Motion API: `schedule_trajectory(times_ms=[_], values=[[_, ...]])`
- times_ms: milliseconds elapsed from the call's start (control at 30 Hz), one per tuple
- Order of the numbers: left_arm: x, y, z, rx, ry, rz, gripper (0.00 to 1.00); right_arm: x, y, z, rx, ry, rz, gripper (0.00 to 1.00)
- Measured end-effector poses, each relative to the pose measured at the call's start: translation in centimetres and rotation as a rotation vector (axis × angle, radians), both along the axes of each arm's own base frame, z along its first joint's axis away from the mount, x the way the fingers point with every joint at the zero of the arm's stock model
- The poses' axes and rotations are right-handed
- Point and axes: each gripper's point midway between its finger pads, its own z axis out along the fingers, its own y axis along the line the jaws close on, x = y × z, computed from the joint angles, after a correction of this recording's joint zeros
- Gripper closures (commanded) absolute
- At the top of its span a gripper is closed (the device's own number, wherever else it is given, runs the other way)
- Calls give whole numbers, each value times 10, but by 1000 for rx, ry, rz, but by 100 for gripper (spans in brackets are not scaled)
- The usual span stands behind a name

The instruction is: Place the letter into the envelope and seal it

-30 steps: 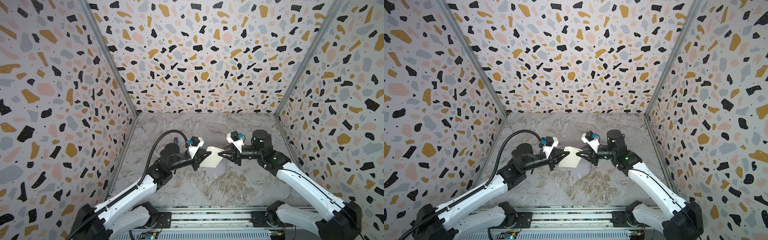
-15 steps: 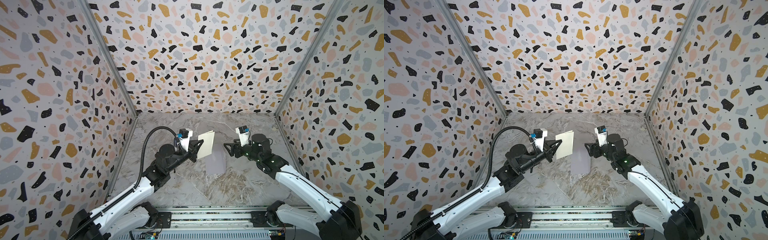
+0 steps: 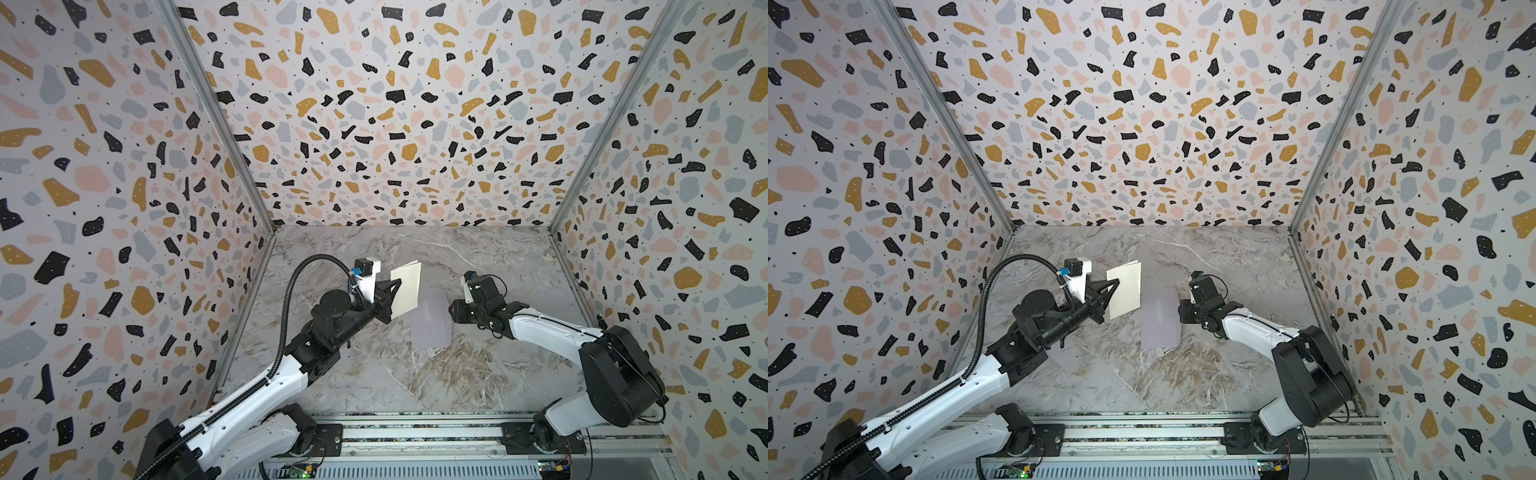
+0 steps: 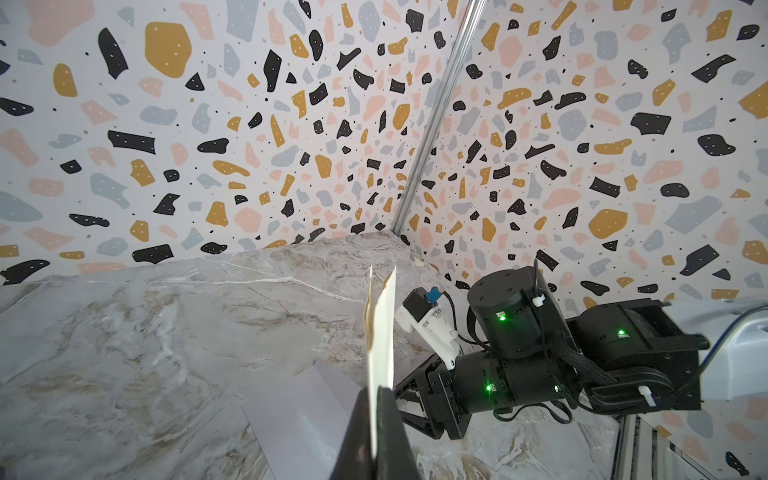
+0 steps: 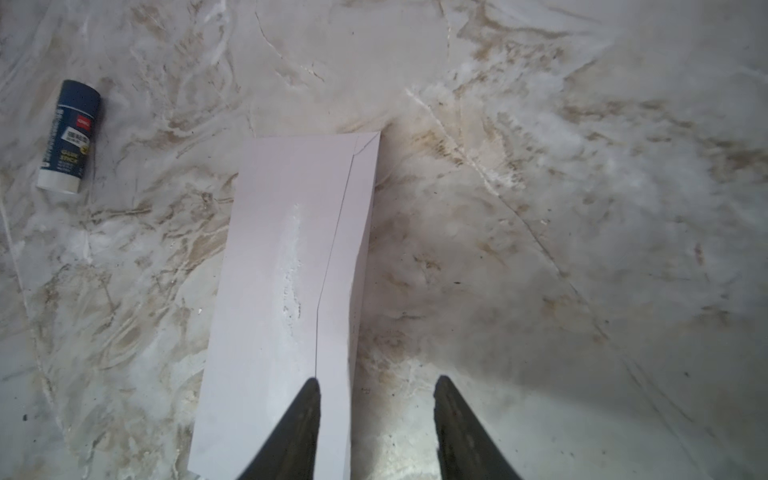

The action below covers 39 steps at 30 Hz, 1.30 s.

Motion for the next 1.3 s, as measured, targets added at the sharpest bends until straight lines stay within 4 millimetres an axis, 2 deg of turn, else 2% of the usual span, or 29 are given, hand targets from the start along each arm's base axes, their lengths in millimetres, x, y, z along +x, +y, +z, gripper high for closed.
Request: schedule_trajectory(times_ms=[233, 400, 500, 600, 667, 767, 833, 900, 1000, 1133, 1200, 1300], values=[[2, 2, -7, -15, 27, 17, 100, 7, 11, -18, 16, 49, 11, 99], [3, 3, -10, -28, 42, 28, 100, 27, 20, -11, 42, 37, 14, 100], [4, 3, -13, -43, 53, 32, 100, 46, 22, -3, 61, 20, 13, 98], [5, 2, -17, -67, 72, 34, 100, 62, 24, 3, 79, 1, 23, 77], [6, 3, -17, -89, 85, 39, 100, 67, 23, 7, 84, -14, 36, 53], [9, 7, -16, -142, 101, 45, 100, 66, 23, 16, 89, -43, 64, 27], [12, 12, -15, -183, 114, 54, 100, 61, 21, 29, 98, -81, 80, 16], [15, 15, -14, -224, 125, 55, 100, 50, 16, 49, 115, -131, 96, 11], [19, 18, -10, -282, 143, 45, 100, 36, 7, 93, 172, -231, 107, 1], [19, 14, -1, -352, 157, -1, 100, 15, -3, 152, 315, -378, 139, 1], [17, 12, 4, -383, 166, -27, 100, 1, -5, 171, 398, -427, 160, 1], [14, 8, 12, -439, 178, -67, 100, -23, 0, 186, 554, -461, 204, 2]])
